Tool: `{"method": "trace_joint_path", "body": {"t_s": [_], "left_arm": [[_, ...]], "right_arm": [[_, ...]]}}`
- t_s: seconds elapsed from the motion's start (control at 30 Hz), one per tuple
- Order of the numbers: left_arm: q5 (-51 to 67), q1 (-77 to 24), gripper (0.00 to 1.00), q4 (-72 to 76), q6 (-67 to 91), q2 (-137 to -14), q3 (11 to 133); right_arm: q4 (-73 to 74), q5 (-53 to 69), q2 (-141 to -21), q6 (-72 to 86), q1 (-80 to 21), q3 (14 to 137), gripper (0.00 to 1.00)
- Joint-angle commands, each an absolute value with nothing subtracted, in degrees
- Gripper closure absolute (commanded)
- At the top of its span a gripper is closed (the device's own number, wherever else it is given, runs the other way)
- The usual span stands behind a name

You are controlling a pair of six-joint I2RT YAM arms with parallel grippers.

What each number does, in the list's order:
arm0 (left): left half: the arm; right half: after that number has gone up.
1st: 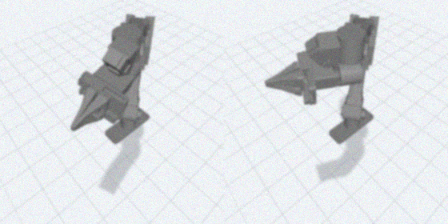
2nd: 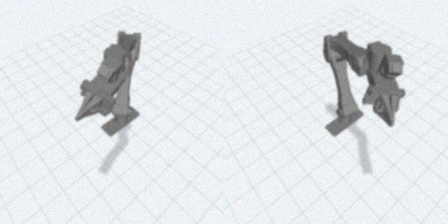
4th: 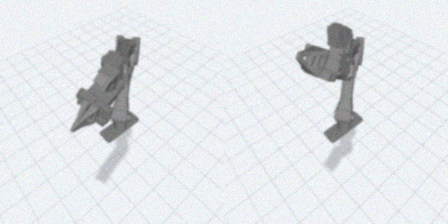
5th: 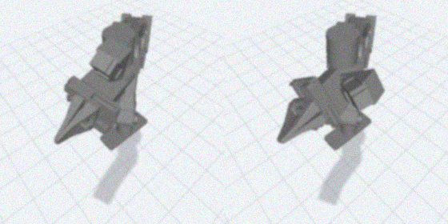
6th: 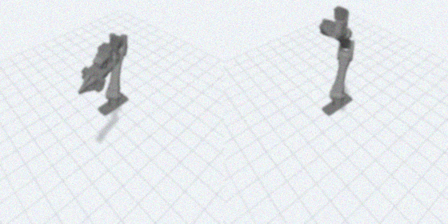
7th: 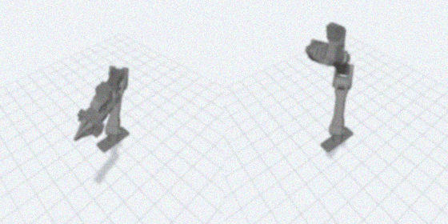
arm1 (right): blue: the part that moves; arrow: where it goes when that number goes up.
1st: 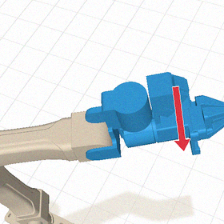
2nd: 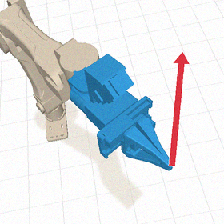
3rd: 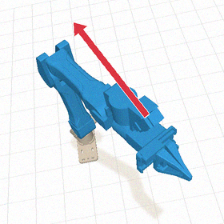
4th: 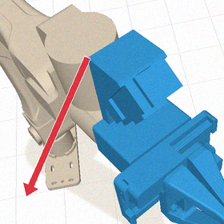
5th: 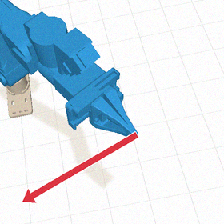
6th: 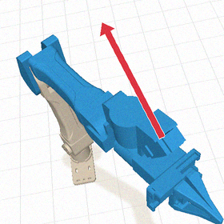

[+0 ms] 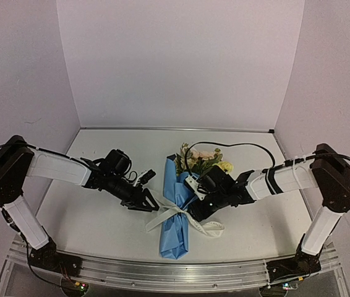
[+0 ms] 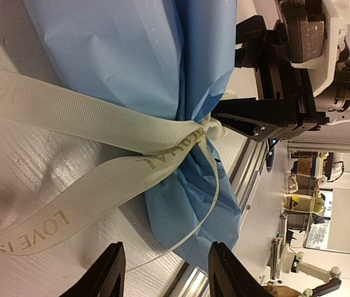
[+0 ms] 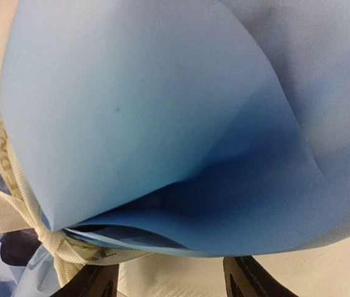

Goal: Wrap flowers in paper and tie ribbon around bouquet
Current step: Tie the half-tied ribbon at the center of the board.

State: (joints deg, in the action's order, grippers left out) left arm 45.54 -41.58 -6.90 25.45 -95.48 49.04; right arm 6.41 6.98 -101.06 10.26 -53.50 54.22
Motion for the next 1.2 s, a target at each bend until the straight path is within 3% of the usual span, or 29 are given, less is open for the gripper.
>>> {"method": "trace_joint_path", "body": {"t_s": [0.0,0.17,0.27,0.43,0.5,0.8,1.0,1.17], "left_arm": [[47.87,-41.85,0.52,-5.34,25.14,-95.20,49.57],[48.18,-41.92,0.51,-4.60,25.54,-95.22,49.12],[48.25,-41.97,0.51,-3.42,26.23,-95.99,49.03],[47.80,-42.01,0.51,-2.29,26.80,-96.18,48.28],[47.62,-42.01,0.51,-1.98,26.84,-96.21,48.01],[45.01,-42.00,0.53,-0.48,29.30,-96.38,48.24],[42.42,-42.02,0.57,-2.44,30.11,-99.30,51.61],[41.70,-42.30,0.57,-2.84,30.20,-100.86,53.62]], "right_arm": [[4.20,4.31,-101.27,8.22,-54.37,54.38,0.38],[0.56,6.12,-102.86,9.31,-54.40,53.96,0.36],[-0.63,7.59,-104.85,10.31,-54.34,55.16,0.40],[-1.96,8.81,-106.38,11.76,-54.38,55.80,0.58],[-2.64,8.58,-106.44,12.17,-54.37,55.65,0.70],[-4.13,5.71,-103.61,16.99,-54.39,54.06,0.99],[-3.71,4.08,-99.15,26.85,-54.28,51.04,0.99],[-6.02,3.20,-95.87,43.97,-54.26,46.15,0.76]]}}
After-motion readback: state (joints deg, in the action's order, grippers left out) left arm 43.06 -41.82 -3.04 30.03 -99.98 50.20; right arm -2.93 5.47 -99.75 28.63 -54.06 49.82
